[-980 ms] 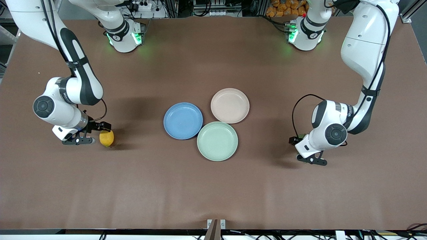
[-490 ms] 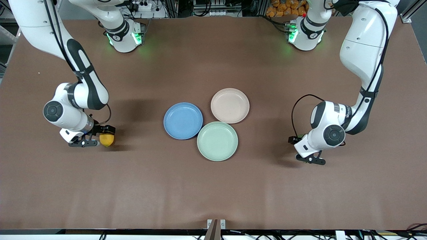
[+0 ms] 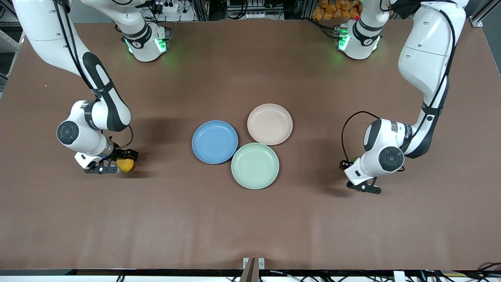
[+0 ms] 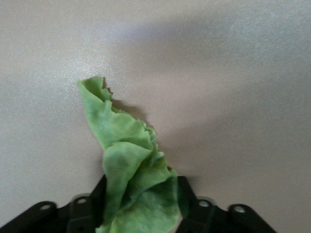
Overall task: Place lemon and lettuce in plates
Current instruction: 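Lower and close the left gripper on the lettuce while the right grasps lemon, then carry the lettuce toward the cream plate while the right gripper lifts lemon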
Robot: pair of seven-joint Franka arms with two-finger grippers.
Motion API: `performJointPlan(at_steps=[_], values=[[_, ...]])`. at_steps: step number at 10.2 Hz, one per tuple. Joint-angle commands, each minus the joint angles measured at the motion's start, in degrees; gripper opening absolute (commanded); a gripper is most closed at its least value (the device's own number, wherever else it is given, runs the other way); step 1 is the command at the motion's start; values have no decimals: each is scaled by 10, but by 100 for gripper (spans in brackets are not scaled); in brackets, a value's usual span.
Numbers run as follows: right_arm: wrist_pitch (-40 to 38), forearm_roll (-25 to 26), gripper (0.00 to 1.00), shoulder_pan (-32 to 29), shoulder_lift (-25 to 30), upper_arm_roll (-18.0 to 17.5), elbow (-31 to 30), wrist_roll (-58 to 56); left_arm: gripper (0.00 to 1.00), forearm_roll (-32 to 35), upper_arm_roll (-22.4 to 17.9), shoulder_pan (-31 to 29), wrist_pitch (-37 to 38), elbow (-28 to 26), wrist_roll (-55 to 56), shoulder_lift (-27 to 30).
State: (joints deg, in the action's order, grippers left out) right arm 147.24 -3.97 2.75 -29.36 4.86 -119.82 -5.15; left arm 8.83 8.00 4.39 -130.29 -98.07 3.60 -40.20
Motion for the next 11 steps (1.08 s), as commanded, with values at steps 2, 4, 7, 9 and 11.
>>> performJointPlan(at_steps=[2,4,7,9,11], values=[[16,-12,100,1,-10,-1,4,3,0,15,-2,-3,-6,-5,7,2],[16,-13,96,1,-15,-1,7,2,0,13,-1,-6,-6,-4,6,9],[28,-21,90,2,-24,-1,11,2,0,7,3,-7,-4,-2,6,35],[28,-21,74,2,-25,-1,11,2,0,7,6,-3,12,-12,16,70],[23,-21,54,2,-25,-1,13,2,0,6,31,-7,14,-43,43,113]])
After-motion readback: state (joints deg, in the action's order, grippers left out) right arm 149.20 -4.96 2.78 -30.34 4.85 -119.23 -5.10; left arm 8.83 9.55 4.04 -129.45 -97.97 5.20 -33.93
